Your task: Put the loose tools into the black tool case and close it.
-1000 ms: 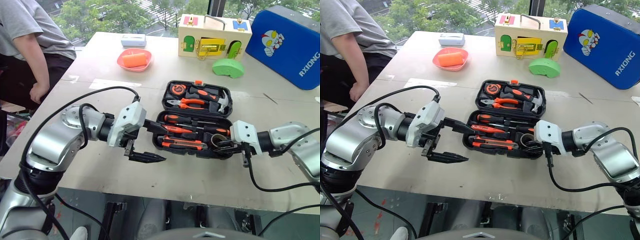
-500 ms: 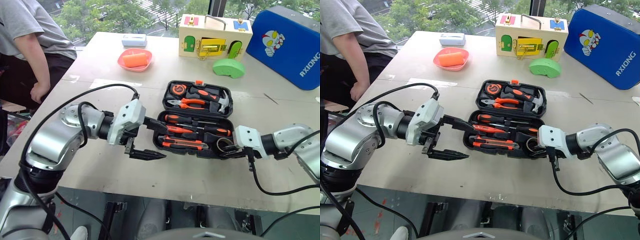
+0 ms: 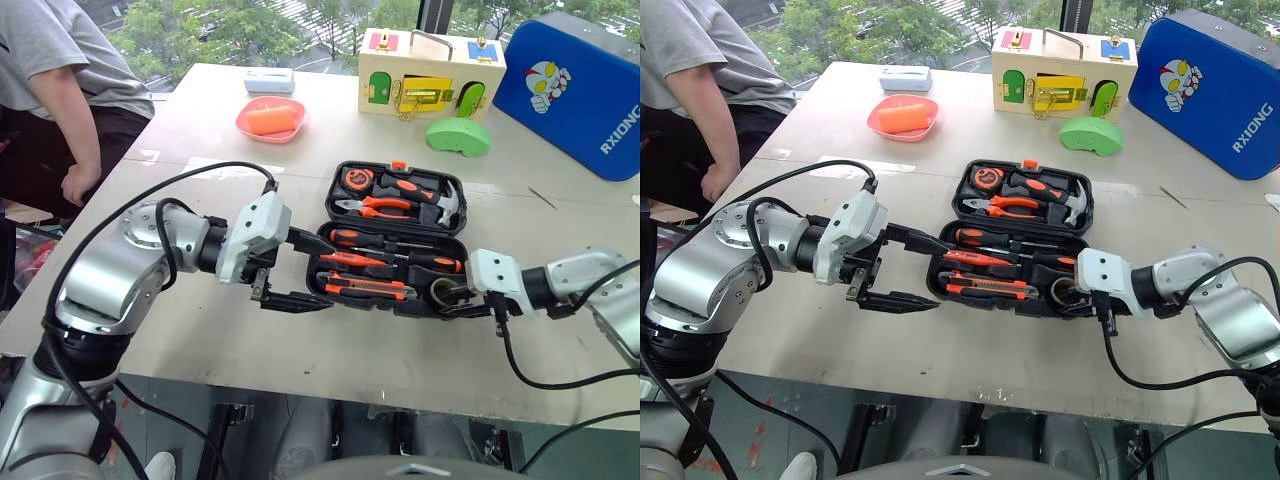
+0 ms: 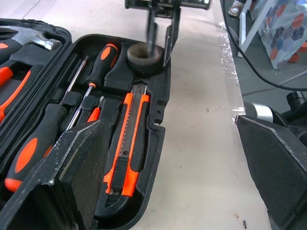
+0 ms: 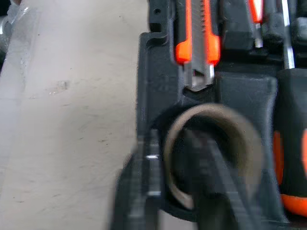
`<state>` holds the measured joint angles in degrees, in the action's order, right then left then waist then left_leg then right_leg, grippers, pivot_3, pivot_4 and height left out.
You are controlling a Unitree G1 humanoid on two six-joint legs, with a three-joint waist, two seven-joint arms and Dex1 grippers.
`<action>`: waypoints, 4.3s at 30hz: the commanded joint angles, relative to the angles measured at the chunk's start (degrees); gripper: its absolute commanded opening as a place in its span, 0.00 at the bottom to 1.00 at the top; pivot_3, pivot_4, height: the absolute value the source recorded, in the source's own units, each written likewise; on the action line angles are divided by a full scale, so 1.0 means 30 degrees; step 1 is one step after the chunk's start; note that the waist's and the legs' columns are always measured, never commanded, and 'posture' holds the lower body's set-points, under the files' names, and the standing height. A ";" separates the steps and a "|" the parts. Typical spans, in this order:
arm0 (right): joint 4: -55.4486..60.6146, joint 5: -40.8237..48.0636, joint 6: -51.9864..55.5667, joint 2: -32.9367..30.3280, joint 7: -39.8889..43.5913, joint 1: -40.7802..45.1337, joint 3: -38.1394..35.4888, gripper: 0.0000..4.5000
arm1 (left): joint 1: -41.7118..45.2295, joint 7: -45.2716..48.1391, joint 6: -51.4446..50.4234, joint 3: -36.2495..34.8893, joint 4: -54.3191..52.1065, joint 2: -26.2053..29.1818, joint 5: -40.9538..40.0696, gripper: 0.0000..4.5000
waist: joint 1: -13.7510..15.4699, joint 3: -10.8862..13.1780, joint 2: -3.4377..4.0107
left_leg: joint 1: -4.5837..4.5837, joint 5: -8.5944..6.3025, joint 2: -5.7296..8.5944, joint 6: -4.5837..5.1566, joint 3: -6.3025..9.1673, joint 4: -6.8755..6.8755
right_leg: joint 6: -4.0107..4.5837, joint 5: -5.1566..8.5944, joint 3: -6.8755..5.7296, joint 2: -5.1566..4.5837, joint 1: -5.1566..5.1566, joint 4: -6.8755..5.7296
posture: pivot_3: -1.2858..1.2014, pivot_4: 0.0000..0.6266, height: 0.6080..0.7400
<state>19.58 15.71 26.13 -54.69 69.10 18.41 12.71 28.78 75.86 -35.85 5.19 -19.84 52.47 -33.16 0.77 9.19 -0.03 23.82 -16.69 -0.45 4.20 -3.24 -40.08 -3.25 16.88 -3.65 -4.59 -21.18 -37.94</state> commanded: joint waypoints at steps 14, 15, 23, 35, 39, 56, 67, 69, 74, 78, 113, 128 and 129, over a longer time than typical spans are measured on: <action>-0.1516 0.4268 0.2634 -0.0353 -0.0592 -0.0432 -0.6084 0.94 | -0.2904 -0.3077 -0.0699 -0.3246 0.1347 0.0196 0.0096 0.94 | -0.0018 0.0002 -0.0002 | -0.0006 0.0000 0.0000 0.0000 0.0006 0.0006 | 0.0001 -0.0001 -0.0004 -0.0076 0.0003 -0.0007 | 0.52 0.24 0.96; -0.2523 0.3748 0.2081 -0.0191 -0.0854 -0.0413 -0.6054 0.88 | -0.3369 -0.3441 -0.0414 -0.3591 0.2028 0.0167 0.0451 0.88 | -0.0025 0.0001 -0.0002 | -0.0005 0.0000 0.0000 0.0001 0.0006 0.0006 | 0.0001 0.0000 -0.0005 -0.0079 0.0003 -0.0006 | 0.52 0.24 0.96; -0.9202 -0.0532 -0.3686 0.1631 -0.1661 0.1141 -0.3514 0.09 | -0.2331 -0.5056 0.3139 -0.1872 0.7637 -0.1498 0.4136 0.09 | 0.0017 0.0003 -0.0001 | 0.0000 -0.0001 0.0018 0.0002 -0.0013 0.0011 | -0.0002 -0.0001 -0.0026 -0.0053 -0.0008 -0.0018 | 0.52 0.24 0.96; -1.0807 -0.2056 -0.7331 0.3531 0.0140 0.3341 -0.1509 0.00 | 0.1111 -0.4687 0.5325 0.0863 1.1189 -0.5057 0.6454 0.00 | -0.0331 -0.0002 -0.0010 | -0.0002 0.0008 0.0002 -0.0009 -0.0063 0.0008 | -0.0009 -0.0003 -0.0049 0.0012 -0.0024 -0.0005 | 0.52 0.24 0.96; -0.8508 -0.1118 -0.6707 0.3491 0.1199 0.2724 -0.1628 0.00 | 0.0385 -0.3922 0.4481 0.1055 0.9437 -0.5078 0.5941 0.00 | -0.0367 -0.0002 -0.0009 | 0.0000 0.0008 0.0002 -0.0009 -0.0061 0.0007 | -0.0009 -0.0003 -0.0049 0.0000 -0.0023 -0.0007 | 0.52 0.24 0.96; -0.4767 -0.0403 -0.5990 0.1063 0.3042 -0.1130 -0.3232 0.00 | -0.4810 -0.2273 0.1367 0.0243 0.2180 -0.2788 0.4000 0.00 | -0.0317 0.0002 -0.0001 | 0.0001 0.0006 0.0003 -0.0008 -0.0043 0.0015 | -0.0008 -0.0002 -0.0029 -0.0104 -0.0016 0.0000 | 0.52 0.24 0.96; -0.5318 -0.1556 -0.7382 0.0268 0.1921 -0.3388 -0.4474 0.00 | -0.6359 -0.2908 0.1616 -0.0685 0.2382 -0.1738 0.4663 0.00 | -0.0114 0.0000 0.0000 | -0.0012 0.0005 0.0003 -0.0006 -0.0039 0.0015 | -0.0007 -0.0002 0.0004 -0.0107 -0.0004 0.0002 | 0.52 0.24 0.96; -0.5880 -0.1615 -0.7220 -0.0041 0.1520 -0.3444 -0.4913 0.00 | -0.6360 -0.3209 0.1070 -0.1124 0.2800 -0.1437 0.4486 0.00 | -0.0101 0.0000 0.0001 | -0.0016 0.0005 0.0003 -0.0006 -0.0038 0.0014 | -0.0006 -0.0003 0.0003 -0.0109 -0.0005 -0.0009 | 0.52 0.24 0.96; -0.5395 0.1334 -0.2025 -0.0636 0.1332 -0.3208 -0.6613 0.29 | -0.4762 -0.4749 -0.2999 -0.3586 0.4593 -0.1736 0.2207 0.20 | -0.0045 0.0000 -0.0001 | -0.0029 0.0004 0.0002 -0.0004 -0.0028 0.0013 | -0.0004 -0.0005 -0.0003 -0.0109 -0.0003 -0.0035 | 0.52 0.24 0.96; -0.5324 0.3155 0.2452 0.0159 -0.0505 -0.1529 -0.7148 0.73 | -0.2483 -0.6144 -0.6604 -0.4673 0.6164 -0.2405 0.0644 0.62 | -0.0033 -0.0002 -0.0004 | -0.0021 0.0004 0.0003 -0.0004 0.0005 0.0009 | -0.0004 -0.0005 -0.0028 -0.0111 0.0006 -0.0033 | 0.52 0.24 0.96; -0.7133 0.2704 1.0253 0.5139 -0.8489 0.3854 -0.4733 0.00 | 0.3722 -1.1746 -1.1616 -0.3227 1.0448 -0.7581 0.0245 0.00 | -0.0278 -0.0024 -0.0042 | -0.0012 0.0011 0.0036 -0.0017 -0.0037 0.0014 | -0.0015 -0.0003 -0.0071 -0.0022 -0.0005 -0.0007 | 0.52 0.24 0.96; -0.6594 0.2424 0.9731 0.5387 -0.8568 0.3450 -0.4618 0.00 | 0.5694 -1.1749 -1.2727 -0.3370 1.0025 -0.7161 -0.0414 0.86 | -0.0104 -0.0029 -0.0052 | -0.0012 0.0011 0.0039 -0.0017 -0.0036 0.0018 | -0.0017 -0.0004 -0.0070 -0.0026 -0.0002 -0.0007 | 0.52 0.24 0.96; -0.6578 0.2390 0.9695 0.5411 -0.8563 0.3447 -0.4582 0.00 | 0.5755 -1.1868 -1.2638 -0.3052 1.0154 -0.7396 -0.0182 0.86 | -0.0112 -0.0031 -0.0052 | -0.0015 0.0011 0.0039 -0.0017 -0.0039 0.0018 | -0.0017 -0.0004 -0.0067 -0.0025 -0.0002 -0.0008 | 0.52 0.24 0.96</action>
<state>-0.97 22.95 54.97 -38.73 43.15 30.04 -2.53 45.57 40.65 -73.51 -4.71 11.79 30.50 -33.52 0.43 9.09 -0.18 23.75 -16.65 -0.33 4.15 -3.38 -40.03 -3.30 16.87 -3.82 -4.65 -21.18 -37.97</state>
